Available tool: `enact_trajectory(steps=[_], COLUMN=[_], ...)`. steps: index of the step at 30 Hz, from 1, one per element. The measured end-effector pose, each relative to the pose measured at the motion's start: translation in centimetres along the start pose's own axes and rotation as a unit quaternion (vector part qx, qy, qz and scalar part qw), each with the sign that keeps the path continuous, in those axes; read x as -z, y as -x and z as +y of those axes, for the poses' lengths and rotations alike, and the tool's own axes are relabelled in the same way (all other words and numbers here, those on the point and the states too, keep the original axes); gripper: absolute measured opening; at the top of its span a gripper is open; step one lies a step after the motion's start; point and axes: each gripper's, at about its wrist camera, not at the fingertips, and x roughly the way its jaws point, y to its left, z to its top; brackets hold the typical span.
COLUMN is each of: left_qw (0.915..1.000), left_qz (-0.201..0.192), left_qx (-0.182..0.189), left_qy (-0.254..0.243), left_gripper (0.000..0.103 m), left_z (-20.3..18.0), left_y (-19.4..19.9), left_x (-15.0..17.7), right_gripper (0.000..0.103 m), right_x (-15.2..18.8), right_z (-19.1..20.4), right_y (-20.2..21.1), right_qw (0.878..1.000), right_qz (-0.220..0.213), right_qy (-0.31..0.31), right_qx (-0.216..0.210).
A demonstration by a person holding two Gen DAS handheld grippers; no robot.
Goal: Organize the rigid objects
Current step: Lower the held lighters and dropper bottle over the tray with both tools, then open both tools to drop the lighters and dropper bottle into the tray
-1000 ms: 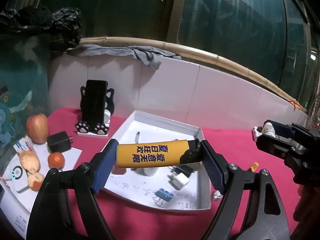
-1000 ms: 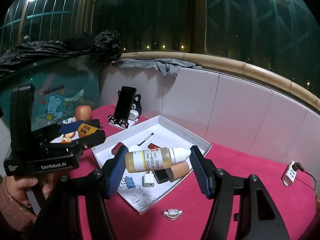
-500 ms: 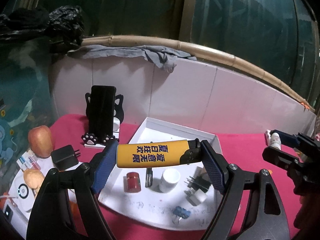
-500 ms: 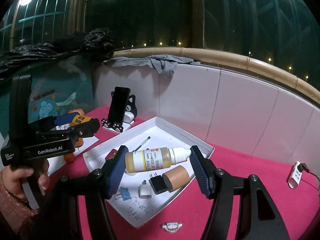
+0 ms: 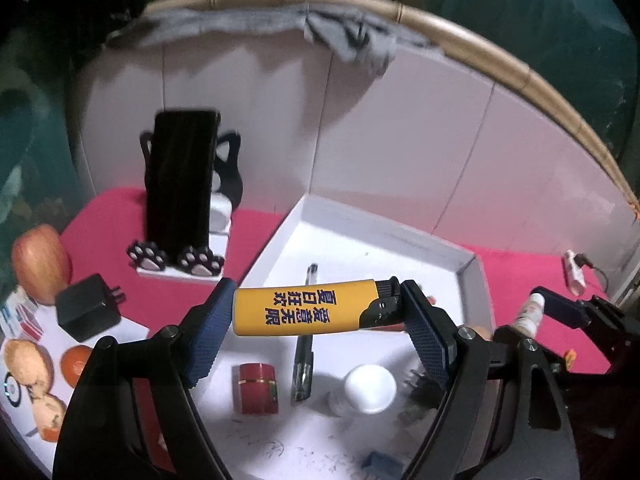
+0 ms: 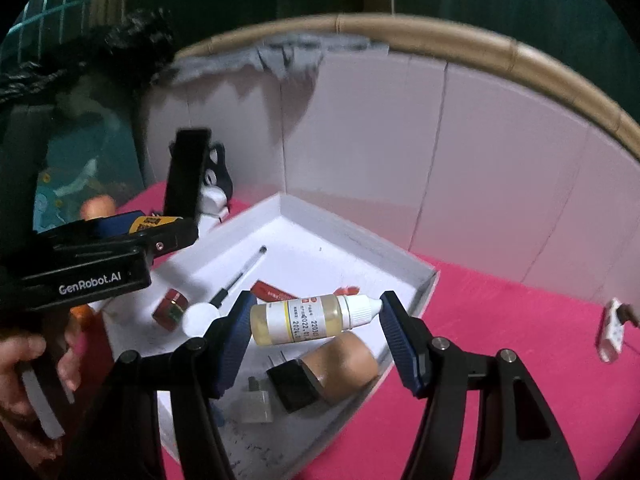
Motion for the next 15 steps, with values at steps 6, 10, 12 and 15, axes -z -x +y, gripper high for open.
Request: enact_trajectory(steps=[6, 10, 12, 15], left_qw=[0.9996, 0.9991, 0.9989, 0.9984], left_qz=[0.025, 0.032, 0.035, 0.038], left_qx=[-0.016, -0.027, -0.032, -0.04], left_qy=[-0.001, 0.0, -0.004, -0.008], left_gripper=[0.083, 0.083, 0.083, 0.083], left_z=[-0.1, 0.1, 0.0, -0.2], left_y=[-2.7, -3.7, -4.0, -4.2], left_x=[0.8, 1.2, 1.3, 1.3], right_gripper=[0.063, 0.063, 0.063, 0.064], right_x=[0.3, 0.9, 1.1, 1.4], right_z=[1.0, 1.2, 1.3, 1.2], right_y=[-3.9, -4.8, -5.2, -5.3], right_qw=[1.0, 0.999, 0.999, 0.999], right_qz=[0.025, 0.034, 0.037, 0.036], right_qy=[0.014, 0.022, 0.025, 0.026], right_qx=[0.007, 0.011, 0.014, 0.017])
